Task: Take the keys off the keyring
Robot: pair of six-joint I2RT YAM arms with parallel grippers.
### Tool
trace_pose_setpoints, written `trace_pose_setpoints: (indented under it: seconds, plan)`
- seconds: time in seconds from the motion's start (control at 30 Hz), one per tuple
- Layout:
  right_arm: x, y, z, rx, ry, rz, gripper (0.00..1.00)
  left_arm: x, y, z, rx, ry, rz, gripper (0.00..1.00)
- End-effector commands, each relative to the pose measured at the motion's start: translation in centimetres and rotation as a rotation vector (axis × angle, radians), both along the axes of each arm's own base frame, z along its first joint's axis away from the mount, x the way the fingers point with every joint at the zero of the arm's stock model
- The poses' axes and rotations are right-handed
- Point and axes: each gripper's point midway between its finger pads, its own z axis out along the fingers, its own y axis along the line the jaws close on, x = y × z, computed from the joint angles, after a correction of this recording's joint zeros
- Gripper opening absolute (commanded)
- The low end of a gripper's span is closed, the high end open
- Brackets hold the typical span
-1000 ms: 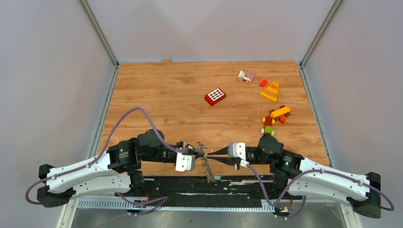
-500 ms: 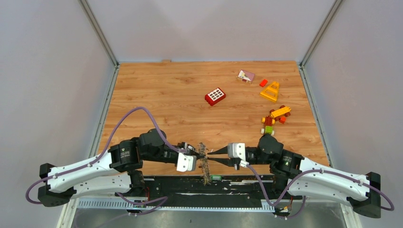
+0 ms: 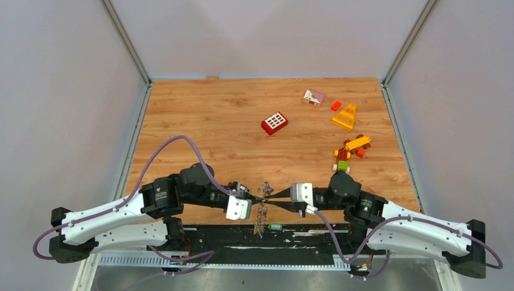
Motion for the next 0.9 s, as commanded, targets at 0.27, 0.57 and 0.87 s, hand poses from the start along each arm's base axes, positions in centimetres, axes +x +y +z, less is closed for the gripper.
trace_pose_setpoints:
  seconds: [0.27, 0.57, 0.87]
  plan:
    - [0.2, 0.2, 3.1, 0.077, -0.054, -0.002, 0.06, -1.1, -0.6, 3.7, -0.099, -0.028, -0.075, 0.0]
    - [0.3, -0.2, 3.8, 0.131, -0.102, -0.011, 0.0, -1.3, -0.5, 3.6, -0.118, -0.024, -0.08, 0.43]
    - [0.3, -1.5, 4.5, 0.231, -0.149, -0.044, 0.0, -1.0, 0.0, 3.8, -0.149, -0.009, -0.042, 0.53]
